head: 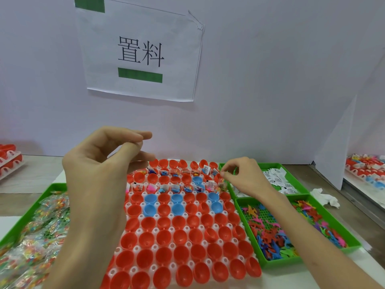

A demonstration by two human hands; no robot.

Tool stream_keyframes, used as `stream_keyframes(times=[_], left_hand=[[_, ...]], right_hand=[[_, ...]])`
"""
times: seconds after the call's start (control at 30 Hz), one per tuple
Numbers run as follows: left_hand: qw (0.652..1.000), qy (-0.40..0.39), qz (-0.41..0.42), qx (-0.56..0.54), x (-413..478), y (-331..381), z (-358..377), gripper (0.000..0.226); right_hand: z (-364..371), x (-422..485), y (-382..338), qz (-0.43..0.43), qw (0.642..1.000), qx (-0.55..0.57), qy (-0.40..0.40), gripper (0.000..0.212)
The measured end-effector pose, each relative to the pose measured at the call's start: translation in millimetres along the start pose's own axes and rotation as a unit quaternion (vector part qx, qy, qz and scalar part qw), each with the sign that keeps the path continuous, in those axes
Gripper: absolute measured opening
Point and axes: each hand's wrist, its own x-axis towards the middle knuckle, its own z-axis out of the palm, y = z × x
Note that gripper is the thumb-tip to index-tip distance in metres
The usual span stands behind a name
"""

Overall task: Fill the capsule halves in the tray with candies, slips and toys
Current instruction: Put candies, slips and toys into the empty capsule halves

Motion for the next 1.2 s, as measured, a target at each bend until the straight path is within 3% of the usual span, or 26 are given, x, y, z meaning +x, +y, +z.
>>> stream_keyframes(times=[0.17,0.3,0.9,1.2], left_hand=[[1.000,-0.003,0.004,0.003,0,-1,0,0.036],[1.000,-0.010,0.003,-0.003,0,-1,0,0.045],[1.000,-0.017,0.009,-0.006,1,-2,0,0.045],[1.000,-0.017,0.006,-0.005,1,-2,0,0.046]], right_hand=[[7,-13,-2,-0.051,0.993,-0.078,-0.079,0.007],[10,-14,-3,-0.061,0.990,-0.105,-0.067,0.007],[16,-15,-6,-0.054,0.993,-0.099,-0.045,0.004],[17,-18,-4,-0.028,0.999,-0.028,0.022,0.015]])
